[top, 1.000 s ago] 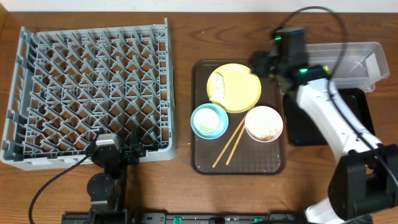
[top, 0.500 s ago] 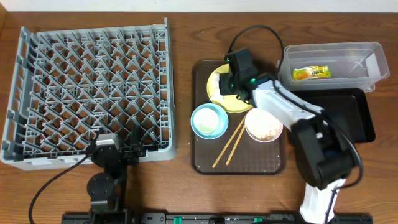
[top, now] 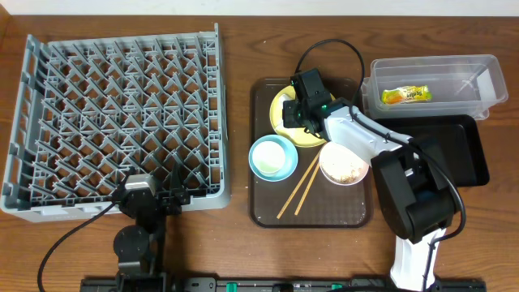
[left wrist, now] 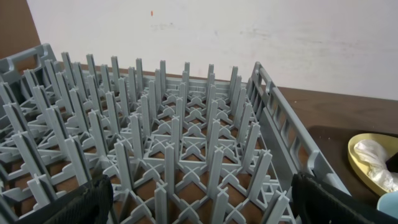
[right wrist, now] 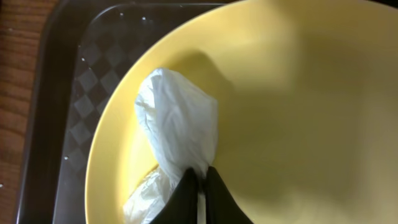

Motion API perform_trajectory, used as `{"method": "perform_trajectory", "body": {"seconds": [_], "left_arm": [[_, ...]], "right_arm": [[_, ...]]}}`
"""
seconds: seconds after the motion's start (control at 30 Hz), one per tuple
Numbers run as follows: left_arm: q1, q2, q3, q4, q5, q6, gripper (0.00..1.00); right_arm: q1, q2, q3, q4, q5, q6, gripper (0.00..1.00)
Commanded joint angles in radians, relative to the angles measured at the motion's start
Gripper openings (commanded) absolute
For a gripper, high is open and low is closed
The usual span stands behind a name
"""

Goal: Sort waste into correct bins and load items into the dishwasher rack
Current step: 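Grasp the white plastic bag on the yellow plate with the right gripper, then move the bag to the clear bin and release it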

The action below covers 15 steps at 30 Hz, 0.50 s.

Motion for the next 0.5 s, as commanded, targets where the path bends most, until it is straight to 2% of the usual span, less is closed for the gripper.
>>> {"method": "perform_trajectory", "body": {"seconds": [0.0, 0.23, 0.47], "left_arm": [[-0.005, 0.0, -0.017, -0.036, -0.013, 0.006, 0.93], [-0.005, 0.0, -0.017, -0.036, -0.013, 0.006, 0.93], [-0.005, 0.0, -0.017, -0.036, -0.013, 0.006, 0.93]], "right_arm": [[0.013, 0.005, -0.002, -0.022, 0.004, 0.008, 0.01], [0.002, -0.043, 0.0, -0.029, 0.004, -0.045, 0.01], [-0.106, -0.286, 0.001, -0.073, 0.104, -0.087, 0.01]]}}
